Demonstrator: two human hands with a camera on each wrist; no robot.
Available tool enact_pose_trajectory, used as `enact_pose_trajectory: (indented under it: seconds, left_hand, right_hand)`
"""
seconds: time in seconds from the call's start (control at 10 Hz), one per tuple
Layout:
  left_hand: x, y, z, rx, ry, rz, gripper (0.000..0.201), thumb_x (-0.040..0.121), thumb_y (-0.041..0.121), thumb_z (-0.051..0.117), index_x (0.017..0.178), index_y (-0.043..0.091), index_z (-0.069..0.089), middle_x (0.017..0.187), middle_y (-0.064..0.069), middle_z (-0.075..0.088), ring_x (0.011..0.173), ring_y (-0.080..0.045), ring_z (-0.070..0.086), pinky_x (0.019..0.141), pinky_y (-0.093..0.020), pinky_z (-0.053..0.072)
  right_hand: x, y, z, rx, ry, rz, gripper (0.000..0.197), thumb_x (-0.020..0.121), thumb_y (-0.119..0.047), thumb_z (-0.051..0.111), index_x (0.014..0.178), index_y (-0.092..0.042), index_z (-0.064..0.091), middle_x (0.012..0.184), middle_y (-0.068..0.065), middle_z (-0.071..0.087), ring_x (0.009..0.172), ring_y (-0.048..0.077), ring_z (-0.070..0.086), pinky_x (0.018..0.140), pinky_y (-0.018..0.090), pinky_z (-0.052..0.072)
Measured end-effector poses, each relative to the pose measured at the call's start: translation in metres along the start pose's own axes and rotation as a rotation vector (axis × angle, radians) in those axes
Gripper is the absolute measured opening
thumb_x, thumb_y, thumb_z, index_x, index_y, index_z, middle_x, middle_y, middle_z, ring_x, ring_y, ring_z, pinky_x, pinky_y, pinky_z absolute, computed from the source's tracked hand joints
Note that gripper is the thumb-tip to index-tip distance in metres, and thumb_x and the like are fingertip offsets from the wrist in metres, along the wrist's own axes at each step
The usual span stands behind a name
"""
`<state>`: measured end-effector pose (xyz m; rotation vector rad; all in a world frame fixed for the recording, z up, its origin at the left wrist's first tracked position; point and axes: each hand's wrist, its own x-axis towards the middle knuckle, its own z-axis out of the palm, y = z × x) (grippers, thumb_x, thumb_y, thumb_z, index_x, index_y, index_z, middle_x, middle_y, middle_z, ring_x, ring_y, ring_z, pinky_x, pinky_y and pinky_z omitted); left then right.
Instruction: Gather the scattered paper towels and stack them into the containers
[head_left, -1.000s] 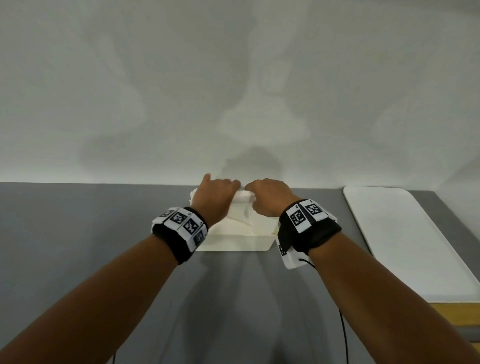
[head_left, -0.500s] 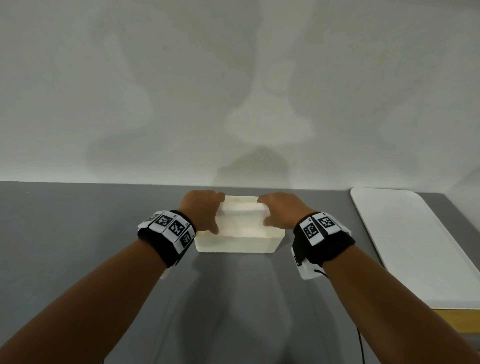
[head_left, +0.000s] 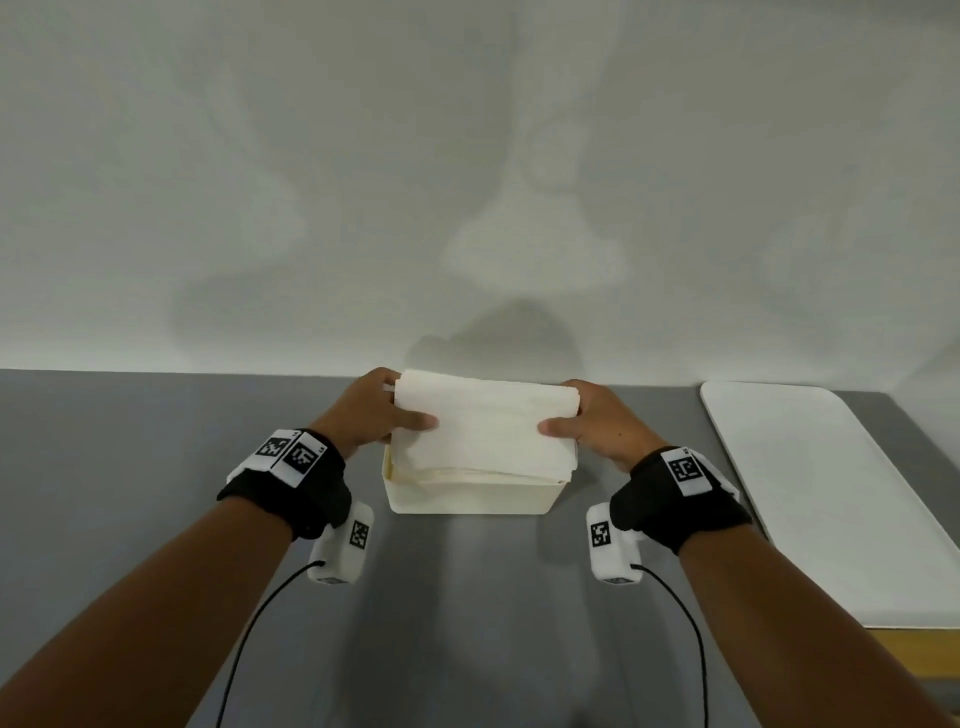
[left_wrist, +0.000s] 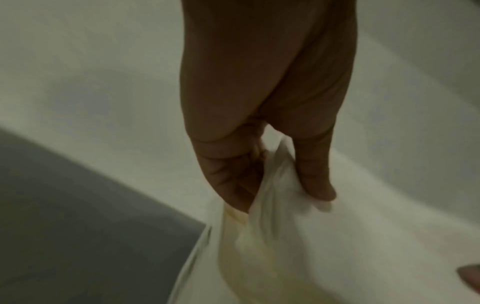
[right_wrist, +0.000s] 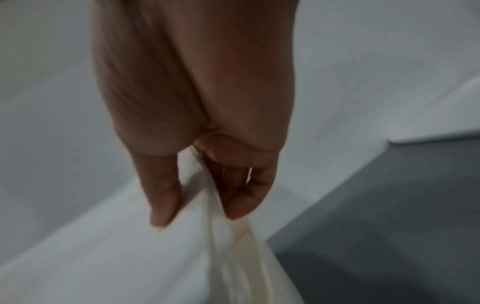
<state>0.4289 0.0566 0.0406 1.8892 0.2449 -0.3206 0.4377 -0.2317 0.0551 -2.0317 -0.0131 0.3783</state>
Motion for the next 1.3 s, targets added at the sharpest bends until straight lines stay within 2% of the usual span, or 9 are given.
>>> enact_pose_trajectory:
  seconds: [0.1,0.2,0.3,0.5,0.6,0.7,0.9,1.2,1.3]
  left_hand:
    - [0.006,-0.012,0.008,-0.121,0.038,-0.138,0.071,0.063,0.013,0.089,0.123,0.011,0.052,0.111,-0.01,0.068,0.096,-0.026,0.068,0.074,-0.042,0.06]
    - [0.006,-0.014,0.022,0.116,0.18,-0.11,0.087,0.065,0.016,0.088,0.137,0.013,0.039,0.123,-0.012,0.061,0.109,-0.032,0.06,0.091,-0.043,0.053]
    - [0.0,-0.008,0.036,0.512,0.239,-0.03,0.09,0.072,0.021,0.082,0.145,0.012,0.029,0.122,-0.015,0.062,0.113,-0.034,0.058,0.089,-0.038,0.047]
    - [-0.004,-0.002,0.049,0.908,0.25,0.02,0.088,0.078,0.019,0.075,0.146,0.012,0.019,0.111,-0.009,0.061,0.095,-0.029,0.064,0.068,-0.032,0.045]
    - [-0.006,-0.005,0.052,1.068,0.302,0.116,0.087,0.078,0.02,0.073,0.146,0.013,0.019,0.118,-0.007,0.053,0.091,-0.025,0.063,0.062,-0.029,0.043]
    - [-0.01,-0.004,0.054,1.208,0.34,0.262,0.071,0.08,0.025,0.071,0.141,0.018,0.033,0.125,-0.005,0.047,0.105,-0.022,0.055,0.073,-0.03,0.048]
    - [-0.014,-0.004,0.068,1.279,-0.014,0.306,0.049,0.094,0.038,0.056,0.142,0.034,0.044,0.146,-0.003,0.04,0.132,-0.022,0.042,0.106,-0.037,0.037]
    - [-0.006,-0.006,0.076,1.135,-0.154,0.225,0.055,0.094,0.035,0.057,0.146,0.028,0.039,0.152,-0.008,0.033,0.137,-0.024,0.038,0.113,-0.034,0.031]
    - [-0.01,-0.009,0.071,1.139,-0.085,0.225,0.057,0.095,0.04,0.055,0.147,0.029,0.036,0.156,-0.005,0.027,0.143,-0.022,0.029,0.116,-0.034,0.025]
  right_hand:
    - [0.01,0.008,0.012,0.066,0.113,0.091,0.054,0.073,-0.001,0.078,0.12,-0.007,0.052,0.114,0.012,0.066,0.098,0.025,0.065,0.088,0.038,0.053]
    - [0.016,0.01,0.027,-0.145,0.194,0.115,0.061,0.076,-0.007,0.074,0.129,-0.014,0.044,0.113,0.007,0.06,0.102,0.025,0.06,0.086,0.032,0.048]
    - [0.015,0.008,0.042,-0.367,0.237,0.082,0.06,0.08,-0.005,0.063,0.134,-0.016,0.04,0.113,0.007,0.061,0.104,0.028,0.059,0.085,0.032,0.048]
    - [0.012,0.007,0.055,-0.642,0.219,0.014,0.059,0.083,-0.001,0.052,0.138,-0.012,0.033,0.102,0.013,0.064,0.096,0.033,0.062,0.077,0.034,0.049]
    - [0.006,0.007,0.058,-0.786,0.206,-0.031,0.06,0.086,-0.004,0.052,0.142,-0.011,0.03,0.113,0.013,0.06,0.102,0.031,0.059,0.076,0.033,0.044]
    - [0.0,0.004,0.06,-1.035,0.289,-0.136,0.046,0.084,-0.006,0.053,0.128,-0.012,0.044,0.12,0.011,0.05,0.107,0.029,0.053,0.079,0.033,0.042]
    - [0.002,0.011,0.076,-1.014,0.047,-0.101,0.036,0.091,-0.018,0.049,0.126,-0.016,0.056,0.125,0.009,0.05,0.116,0.028,0.05,0.092,0.037,0.044]
    - [-0.002,0.005,0.079,-0.908,-0.018,-0.01,0.041,0.092,-0.028,0.053,0.131,-0.014,0.053,0.132,0.011,0.048,0.122,0.028,0.048,0.1,0.037,0.043]
    - [-0.005,0.006,0.079,-0.834,0.025,-0.099,0.04,0.092,-0.027,0.053,0.129,-0.013,0.054,0.13,0.013,0.049,0.121,0.03,0.048,0.1,0.04,0.044]
